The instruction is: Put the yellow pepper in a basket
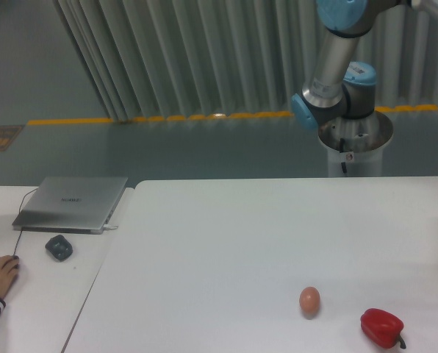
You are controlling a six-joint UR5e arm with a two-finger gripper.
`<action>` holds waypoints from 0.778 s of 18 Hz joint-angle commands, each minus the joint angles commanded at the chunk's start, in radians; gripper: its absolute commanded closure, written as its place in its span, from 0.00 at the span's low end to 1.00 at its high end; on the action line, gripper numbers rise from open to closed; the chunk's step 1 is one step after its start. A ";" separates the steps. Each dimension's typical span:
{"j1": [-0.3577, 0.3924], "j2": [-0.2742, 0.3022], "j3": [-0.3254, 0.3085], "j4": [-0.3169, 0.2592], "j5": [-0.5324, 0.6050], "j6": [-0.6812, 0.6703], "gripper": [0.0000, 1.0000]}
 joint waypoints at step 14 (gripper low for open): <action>0.002 0.021 -0.005 0.005 -0.184 -0.106 0.00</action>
